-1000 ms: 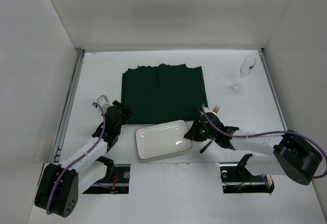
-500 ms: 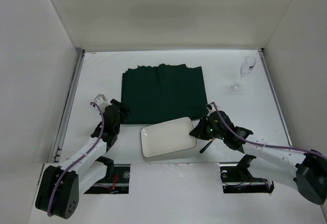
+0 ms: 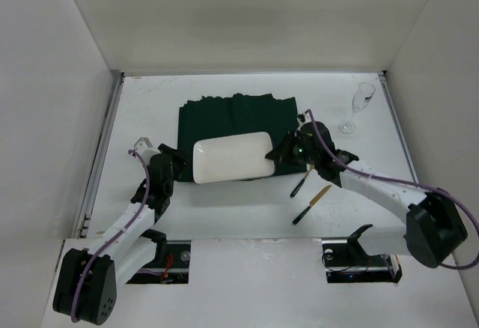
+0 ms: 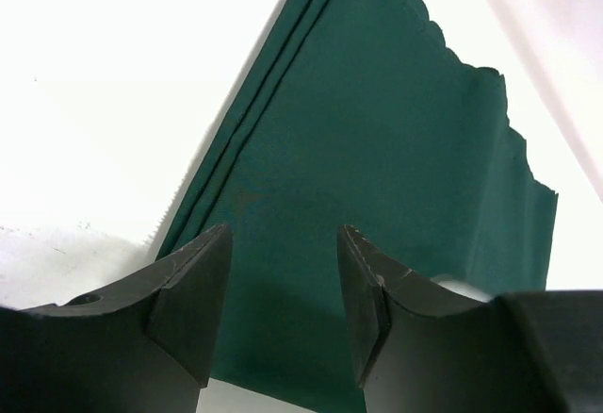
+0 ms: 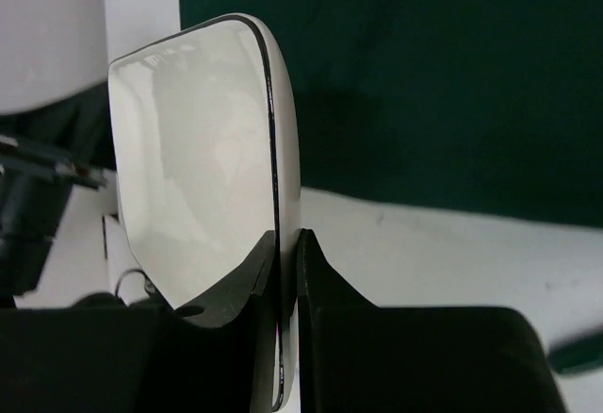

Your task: Set the dinner table for one person

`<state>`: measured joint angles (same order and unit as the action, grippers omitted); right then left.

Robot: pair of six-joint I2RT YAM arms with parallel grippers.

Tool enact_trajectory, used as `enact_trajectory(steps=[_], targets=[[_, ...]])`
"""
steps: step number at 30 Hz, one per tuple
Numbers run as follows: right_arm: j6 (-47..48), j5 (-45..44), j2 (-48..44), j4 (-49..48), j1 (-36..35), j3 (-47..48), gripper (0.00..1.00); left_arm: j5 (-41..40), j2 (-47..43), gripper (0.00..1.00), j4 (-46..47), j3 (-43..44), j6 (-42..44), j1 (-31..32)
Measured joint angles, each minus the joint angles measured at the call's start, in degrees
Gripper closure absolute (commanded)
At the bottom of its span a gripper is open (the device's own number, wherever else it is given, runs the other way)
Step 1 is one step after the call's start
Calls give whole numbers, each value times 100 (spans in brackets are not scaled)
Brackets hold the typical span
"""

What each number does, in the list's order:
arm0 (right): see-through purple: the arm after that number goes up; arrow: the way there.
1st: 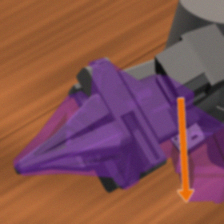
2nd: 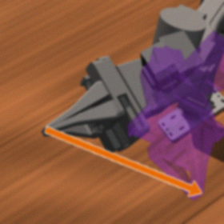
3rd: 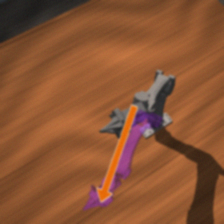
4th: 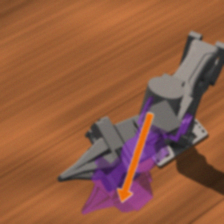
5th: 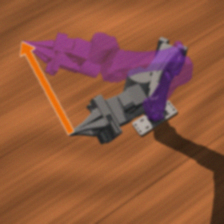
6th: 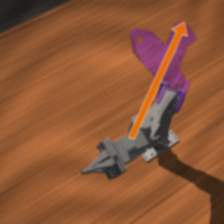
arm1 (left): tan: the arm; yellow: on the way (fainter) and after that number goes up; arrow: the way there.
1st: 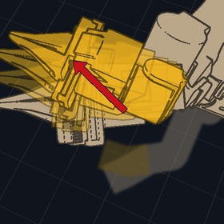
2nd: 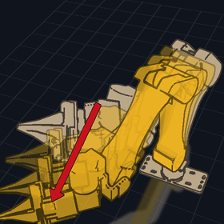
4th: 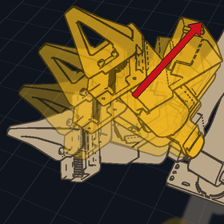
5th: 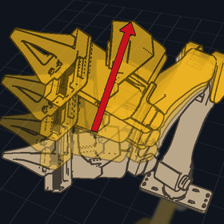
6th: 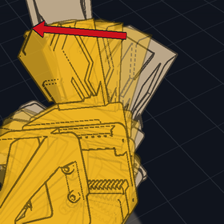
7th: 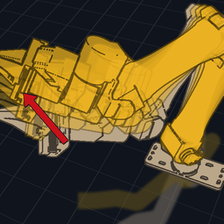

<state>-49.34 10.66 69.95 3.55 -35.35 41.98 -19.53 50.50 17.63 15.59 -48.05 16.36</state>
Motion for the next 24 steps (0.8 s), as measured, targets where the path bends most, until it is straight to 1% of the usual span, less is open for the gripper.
enact_trajectory(steps=[7,13,17,24], targets=[[7,260,1797,-544,640,1222,96,4,0,54,15,-28,0,-15],[103,341,2981,-584,918,2081,96,7,-2,54,31,-101,0,-35],[149,417,3434,-579,1027,2402,96,7,20,54,57,-105,0,-35],[256,614,3910,-566,1204,2726,95,11,160,54,107,-111,0,-35]])
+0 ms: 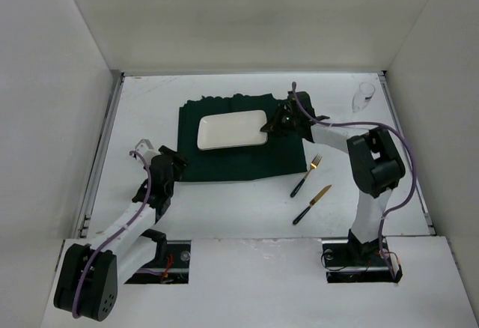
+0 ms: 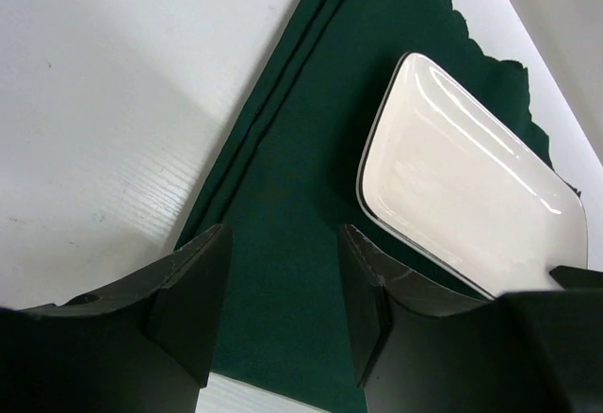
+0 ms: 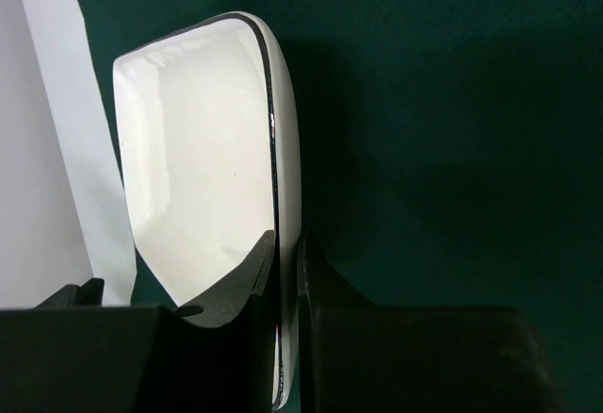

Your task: Set the dinner table for one person

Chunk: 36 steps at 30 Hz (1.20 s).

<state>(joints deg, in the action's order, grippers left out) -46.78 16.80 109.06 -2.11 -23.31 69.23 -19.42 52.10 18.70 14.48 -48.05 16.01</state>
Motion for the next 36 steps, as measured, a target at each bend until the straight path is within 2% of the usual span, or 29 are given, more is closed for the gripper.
enact_trajectory(steps=[7,11,14,19,23,29,31,33,36], targets=[[96,245,365,68,125,249,93,2,107,53,92,0,-2,2],[192,313,544,229,142,492,89,4,142,53,144,0,-4,4],[291,299,638,409,155,688,80,13,144,53,162,0,-4,13],[479,-22,643,723,151,944,57,20,146,53,166,0,-42,61],[595,-302,632,820,155,970,51,20,146,53,166,-4,-48,87],[839,-789,271,1154,153,909,49,15,109,53,162,-31,-50,107],[931,-970,-22,1222,136,857,52,11,90,54,166,-31,-50,157],[1021,-1156,-356,1233,103,776,62,-2,90,55,168,-31,-50,254],[1139,-1405,-977,1244,-52,529,83,-59,111,65,210,-31,-48,459]])
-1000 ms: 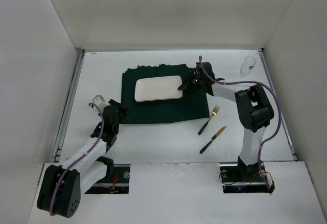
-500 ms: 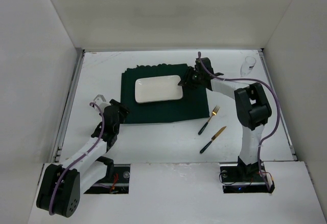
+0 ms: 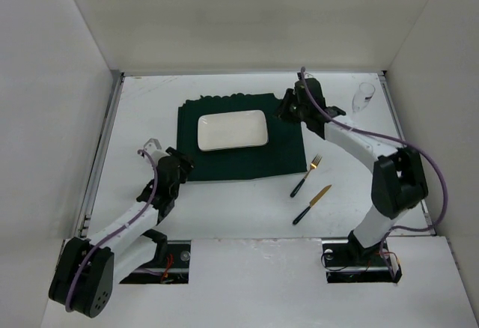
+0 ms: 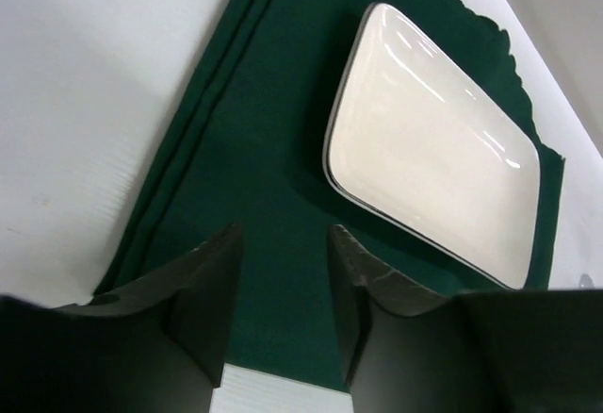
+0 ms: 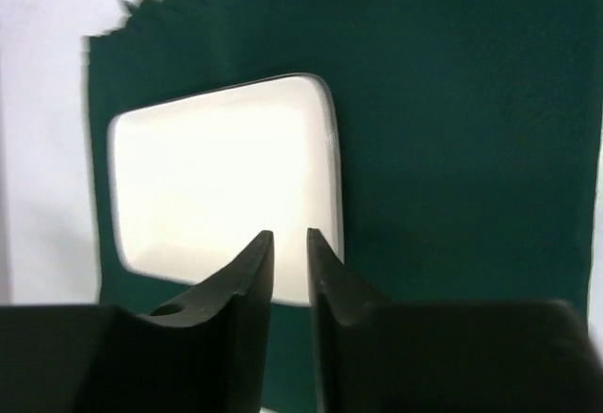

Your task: Set the dinner table for one person

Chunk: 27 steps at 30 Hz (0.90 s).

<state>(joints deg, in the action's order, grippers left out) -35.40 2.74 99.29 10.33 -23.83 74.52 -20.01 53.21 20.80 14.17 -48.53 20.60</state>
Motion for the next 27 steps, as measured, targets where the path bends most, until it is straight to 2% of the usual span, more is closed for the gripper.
enact_trajectory(steps=[1,3,7,10,16,20,22,26,27], targets=[[48,-90,-229,2,-70,-90,89,-35,37,68,52,0,4,92],[129,-297,-726,52,-195,-238,93,-81,157,71,173,0,52,291],[310,-841,-1676,289,-254,-264,93,-236,411,72,437,0,214,671],[525,-1338,-2149,699,28,72,92,-339,431,72,586,-2,369,850],[964,-2605,-2009,1510,1141,1429,87,-463,249,69,826,-61,675,931],[1113,-3182,-1808,1832,1659,1700,87,-511,-57,68,861,-129,763,953],[1180,-3390,-1705,2033,1843,1700,84,-540,-155,67,905,-162,785,973],[1285,-3674,-1484,2269,2096,1663,57,-568,-122,65,968,-188,785,999],[1296,-3683,-1469,2280,2133,1617,53,-573,-85,65,979,-188,782,1010]])
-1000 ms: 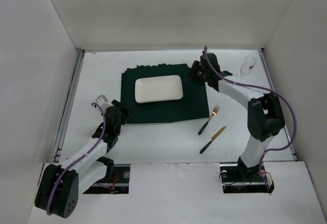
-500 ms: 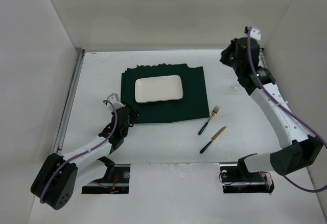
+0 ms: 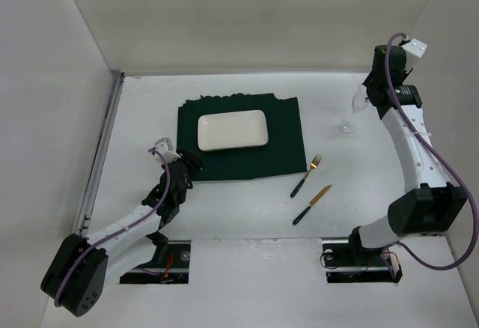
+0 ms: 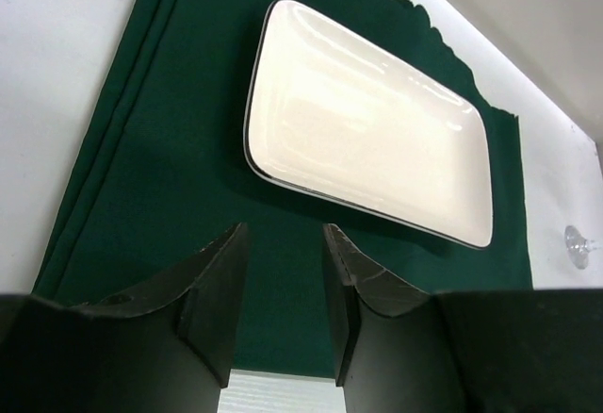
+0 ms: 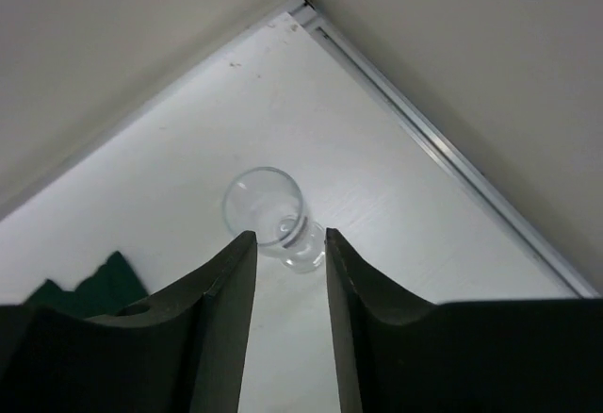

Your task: Set the dinner table for one person

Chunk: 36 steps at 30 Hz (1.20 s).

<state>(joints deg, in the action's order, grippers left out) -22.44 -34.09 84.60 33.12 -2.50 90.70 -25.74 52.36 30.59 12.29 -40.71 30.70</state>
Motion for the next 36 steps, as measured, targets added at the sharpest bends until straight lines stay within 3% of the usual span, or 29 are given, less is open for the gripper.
enact_trajectory(steps=[12,14,36], targets=[[-90,715,105,-61,332,-420,17,2,319,64,107,-7,0,87],[-70,811,170,-61,332,-422,15,4,411,64,129,-7,0,114],[111,1012,1189,-103,323,192,22,4,538,63,197,-7,-7,160]])
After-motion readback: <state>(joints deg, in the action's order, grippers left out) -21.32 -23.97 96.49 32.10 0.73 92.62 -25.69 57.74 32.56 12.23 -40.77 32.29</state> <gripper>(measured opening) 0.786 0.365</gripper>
